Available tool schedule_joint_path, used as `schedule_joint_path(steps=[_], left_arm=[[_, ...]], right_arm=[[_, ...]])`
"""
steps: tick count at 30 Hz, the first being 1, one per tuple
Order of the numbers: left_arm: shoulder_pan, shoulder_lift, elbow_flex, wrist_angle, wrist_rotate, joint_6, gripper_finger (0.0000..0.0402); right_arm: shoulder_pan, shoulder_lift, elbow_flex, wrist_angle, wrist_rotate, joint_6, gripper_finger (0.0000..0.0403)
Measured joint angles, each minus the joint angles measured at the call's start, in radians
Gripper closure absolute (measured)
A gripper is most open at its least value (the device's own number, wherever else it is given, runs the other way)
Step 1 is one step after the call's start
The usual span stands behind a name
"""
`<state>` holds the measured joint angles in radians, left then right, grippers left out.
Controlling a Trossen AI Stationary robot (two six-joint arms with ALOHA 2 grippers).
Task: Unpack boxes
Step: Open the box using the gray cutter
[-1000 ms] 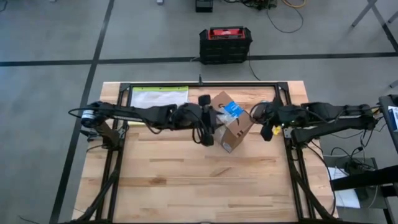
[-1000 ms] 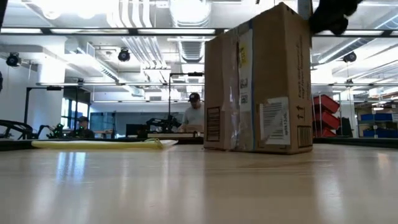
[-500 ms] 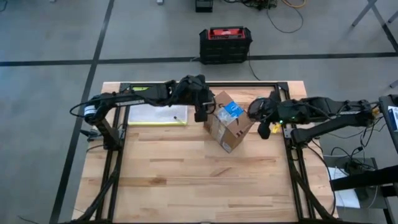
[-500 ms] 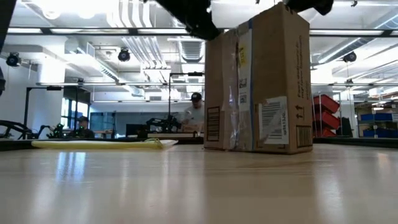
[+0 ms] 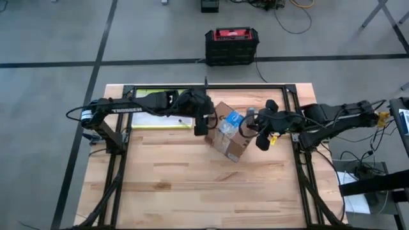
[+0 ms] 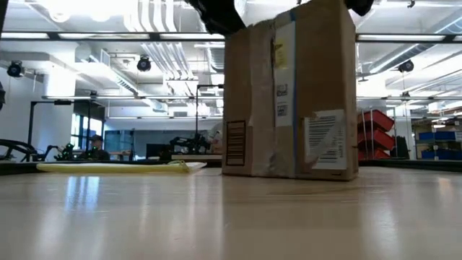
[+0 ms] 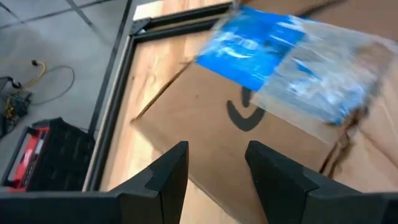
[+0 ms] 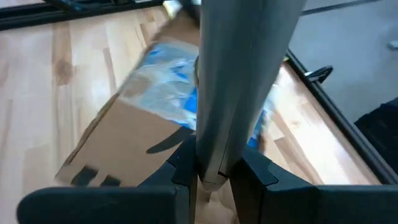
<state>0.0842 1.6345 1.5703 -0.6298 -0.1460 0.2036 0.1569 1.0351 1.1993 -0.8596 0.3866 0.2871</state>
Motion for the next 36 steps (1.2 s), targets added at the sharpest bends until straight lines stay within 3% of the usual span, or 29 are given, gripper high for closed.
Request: schedule_joint_path(steps=[7, 11, 14, 19, 21, 26, 36], left_arm=[[-0.107, -0.02, 0.0, -0.041, -0.122, -0.057, 0.0246], [-0.12, -0.045, 0.0, -0.039, -0.133, -0.075, 0.0246], [-0.133, -0.069, 0.0, -0.035, -0.099, -0.041, 0.0246], [-0.165, -0.089, -0.002, -0.029, 0.103, 0.059, 0.0246], [-0.169, -0.084, -0.018, -0.01, 0.131, 0.068, 0.0246], [-0.163, -0.081, -0.109, 0.047, 0.106, 0.066, 0.0246], [-0.163, -0.089, -0.196, 0.157, 0.058, 0.079, 0.0246]], right_arm=[[-0.014, -0.007, 0.09, 0.047, 0.007, -0.111, 0.0356], [0.03, 0.002, 0.077, 0.169, -0.021, -0.131, 0.0356], [0.073, 0.028, 0.04, 0.265, -0.022, -0.145, 0.0356], [0.101, 0.099, -0.01, 0.457, -0.025, -0.187, 0.0356], [0.099, 0.128, -0.022, 0.504, -0.029, -0.198, 0.0356], [0.072, 0.189, -0.024, 0.567, -0.113, -0.191, 0.0356], [0.054, 0.245, -0.026, 0.588, -0.114, -0.212, 0.0356]])
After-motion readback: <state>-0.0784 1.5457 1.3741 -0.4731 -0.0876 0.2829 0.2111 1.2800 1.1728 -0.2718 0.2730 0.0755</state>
